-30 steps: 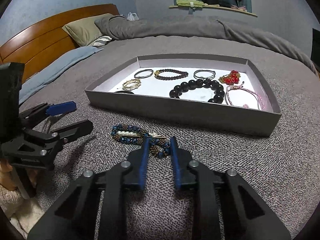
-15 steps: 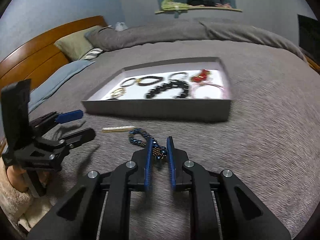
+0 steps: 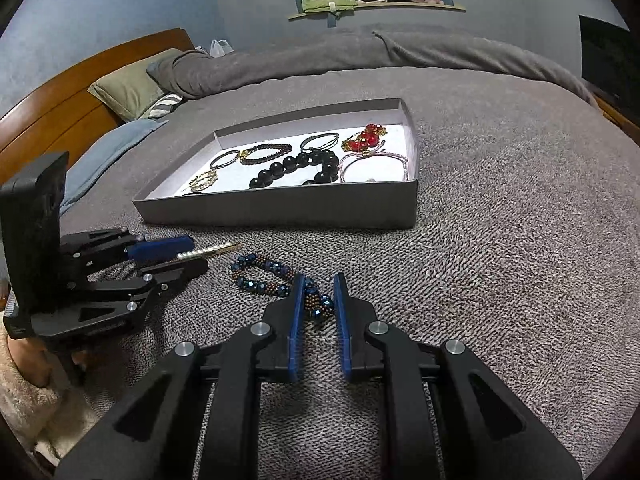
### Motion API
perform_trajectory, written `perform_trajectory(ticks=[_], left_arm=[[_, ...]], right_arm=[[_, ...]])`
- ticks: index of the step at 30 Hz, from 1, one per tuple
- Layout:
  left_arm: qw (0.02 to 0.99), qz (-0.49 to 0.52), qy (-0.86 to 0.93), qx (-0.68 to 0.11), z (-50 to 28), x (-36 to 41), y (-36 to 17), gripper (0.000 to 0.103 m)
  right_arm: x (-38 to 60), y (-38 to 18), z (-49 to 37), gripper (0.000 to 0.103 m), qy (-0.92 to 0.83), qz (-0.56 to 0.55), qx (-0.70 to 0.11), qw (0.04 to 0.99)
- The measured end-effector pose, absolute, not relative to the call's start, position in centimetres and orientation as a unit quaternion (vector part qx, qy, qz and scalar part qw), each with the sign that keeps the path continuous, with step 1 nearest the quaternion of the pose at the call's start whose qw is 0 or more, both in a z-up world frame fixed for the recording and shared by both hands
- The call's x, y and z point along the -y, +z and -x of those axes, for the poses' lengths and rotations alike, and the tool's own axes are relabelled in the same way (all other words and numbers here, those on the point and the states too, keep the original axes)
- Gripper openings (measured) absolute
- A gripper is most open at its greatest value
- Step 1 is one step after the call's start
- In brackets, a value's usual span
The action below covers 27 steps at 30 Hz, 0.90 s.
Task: Organize jewelry
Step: 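Grasp the blue beaded bracelet with the right gripper while the left gripper grasps the pearl hair pin, then carry the blue bracelet and pearl pin into the tray and open both grippers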
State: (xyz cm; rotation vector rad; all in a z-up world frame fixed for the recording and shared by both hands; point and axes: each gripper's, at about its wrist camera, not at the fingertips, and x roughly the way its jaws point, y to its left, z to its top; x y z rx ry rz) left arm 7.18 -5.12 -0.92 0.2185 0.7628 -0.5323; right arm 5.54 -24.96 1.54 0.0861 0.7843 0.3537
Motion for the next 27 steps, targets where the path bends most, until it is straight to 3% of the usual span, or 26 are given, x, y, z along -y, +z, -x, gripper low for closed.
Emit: perform_trajectory(ticks=[3,7,11,12,14,20,22,27], left_arm=[[0.888,-0.107,-0.259,-0.366,-6.8,5.0,-0.9,0.011],[0.888,-0.104,-0.259,-0.366,-6.4,4.6,-0.9,0.010],[0.887,-0.095,-0.262,-0.367,-5.9,4.1,-0.9,0.010],[0.887,-0.095,-0.262,-0.367,-5.9,4.0,-0.9,0.010],[0.888,-0.096,-0.262,-0.366,-5.8,4.0,-0.9,0.010],[0.896,-0.108,-0.261,-0.342,-4.8,4.1,-0.1,0.010],[0.901,-0.110,-0.261,-0.327,-4.3,4.0,0.6,0.010],[0.909,-0.091,-0.262,-0.312,-4.0,3.3,1.9,0.010]], right_arm=[[25.0,1.4,-5.5,0.018,0.173,-0.042,-0.384,0.906],[24.6,1.3,-5.4,0.028,0.179,-0.039,-0.388,0.903],[24.1,1.0,-5.4,0.030,0.177,-0.021,-0.388,0.904],[23.9,1.0,-5.3,0.029,0.176,-0.012,-0.389,0.904],[23.5,1.1,-5.2,0.016,0.172,0.003,-0.384,0.907],[23.6,2.2,-4.5,0.014,0.182,-0.001,-0.355,0.917],[23.6,3.1,-4.1,0.007,0.191,-0.006,-0.339,0.921],[23.4,4.3,-3.8,0.007,0.191,0.000,-0.315,0.930]])
